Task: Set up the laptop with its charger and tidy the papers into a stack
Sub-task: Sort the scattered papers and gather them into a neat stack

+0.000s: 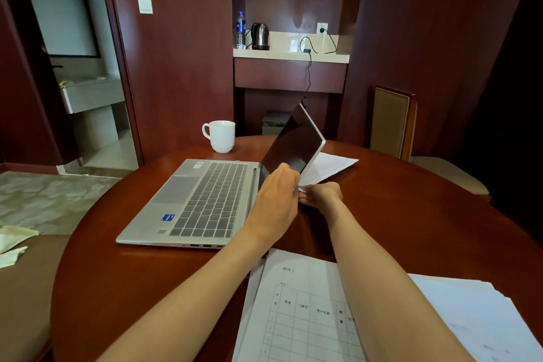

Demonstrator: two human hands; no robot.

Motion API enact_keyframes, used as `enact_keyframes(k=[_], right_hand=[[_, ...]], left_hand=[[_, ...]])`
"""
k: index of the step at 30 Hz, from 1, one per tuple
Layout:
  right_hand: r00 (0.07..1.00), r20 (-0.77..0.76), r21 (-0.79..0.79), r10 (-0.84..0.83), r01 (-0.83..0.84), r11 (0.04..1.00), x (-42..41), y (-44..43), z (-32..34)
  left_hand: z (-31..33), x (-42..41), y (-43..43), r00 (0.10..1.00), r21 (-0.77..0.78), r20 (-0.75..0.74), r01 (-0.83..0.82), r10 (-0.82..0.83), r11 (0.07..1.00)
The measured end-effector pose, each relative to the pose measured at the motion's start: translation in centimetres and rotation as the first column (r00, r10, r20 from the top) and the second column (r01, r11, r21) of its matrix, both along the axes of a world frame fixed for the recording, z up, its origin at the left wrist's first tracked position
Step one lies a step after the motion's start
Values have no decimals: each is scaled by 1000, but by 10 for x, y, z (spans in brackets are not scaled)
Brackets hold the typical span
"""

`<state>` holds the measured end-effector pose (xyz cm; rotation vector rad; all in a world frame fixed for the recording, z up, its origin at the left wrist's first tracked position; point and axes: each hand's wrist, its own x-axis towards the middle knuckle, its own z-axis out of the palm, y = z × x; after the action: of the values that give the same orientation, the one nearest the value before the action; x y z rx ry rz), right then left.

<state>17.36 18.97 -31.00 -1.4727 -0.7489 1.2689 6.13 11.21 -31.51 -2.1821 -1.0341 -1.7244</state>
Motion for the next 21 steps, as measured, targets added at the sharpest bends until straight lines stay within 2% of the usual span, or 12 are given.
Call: enact_keyframes(k=[4, 6, 10, 15, 19, 21], right_hand=[[1000, 2, -5, -5, 5, 1000, 15, -7, -3], [995, 94, 13, 16, -17, 1000, 27, -12, -2], [959, 284, -78, 26, -4, 997, 58, -18, 6], [858, 509, -91, -73, 137, 986, 77, -30, 12], [810, 560, -25, -173, 226, 974, 91, -41, 15], [846, 484, -4, -223, 257, 966, 101, -47, 19]], left_hand=[[4, 5, 6, 1000, 8, 1, -6, 6, 1000], [5, 7, 8, 1000, 10, 2, -4, 4, 1000], [4, 12, 9, 999, 43, -22, -24, 25, 999], [3, 14, 12, 981, 142, -79, -166, 179, 976], [-2, 11, 12, 905, 248, -214, -313, 367, 917], [-3, 8, 10, 889, 299, -252, -303, 381, 905]])
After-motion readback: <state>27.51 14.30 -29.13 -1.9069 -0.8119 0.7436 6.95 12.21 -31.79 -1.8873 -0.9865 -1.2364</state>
